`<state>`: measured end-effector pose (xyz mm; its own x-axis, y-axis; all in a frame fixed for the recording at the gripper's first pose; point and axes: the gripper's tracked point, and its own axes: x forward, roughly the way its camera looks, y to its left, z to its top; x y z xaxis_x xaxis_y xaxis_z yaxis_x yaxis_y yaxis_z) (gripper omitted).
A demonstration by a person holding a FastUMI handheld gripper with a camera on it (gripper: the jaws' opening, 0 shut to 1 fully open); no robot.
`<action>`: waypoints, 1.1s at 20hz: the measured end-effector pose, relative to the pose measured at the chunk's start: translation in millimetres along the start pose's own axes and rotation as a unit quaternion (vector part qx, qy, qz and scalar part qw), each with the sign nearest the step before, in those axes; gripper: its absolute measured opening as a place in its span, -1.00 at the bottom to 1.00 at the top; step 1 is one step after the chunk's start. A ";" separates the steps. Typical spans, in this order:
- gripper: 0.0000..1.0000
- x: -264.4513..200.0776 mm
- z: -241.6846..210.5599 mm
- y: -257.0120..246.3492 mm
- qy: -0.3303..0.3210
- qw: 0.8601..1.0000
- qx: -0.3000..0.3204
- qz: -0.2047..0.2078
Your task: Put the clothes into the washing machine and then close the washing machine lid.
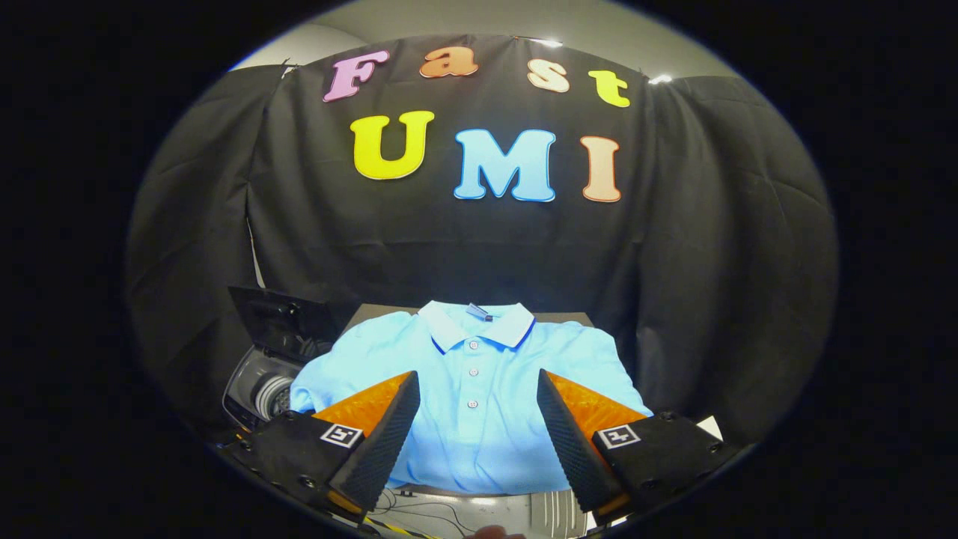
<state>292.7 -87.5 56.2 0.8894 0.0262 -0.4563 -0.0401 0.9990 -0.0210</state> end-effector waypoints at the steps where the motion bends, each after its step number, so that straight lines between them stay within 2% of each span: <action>1: 0.96 7.9 -1.8 0.9 0.007 1.000 0.000 0.002; 11: 0.96 54.4 -26.8 13.0 0.067 0.998 0.010 0.017; 22: 0.96 72.1 -45.7 14.6 0.102 0.994 0.011 0.032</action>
<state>335.4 -72.8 -17.6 0.7749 0.0841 -0.6265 -0.0821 0.9961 0.0322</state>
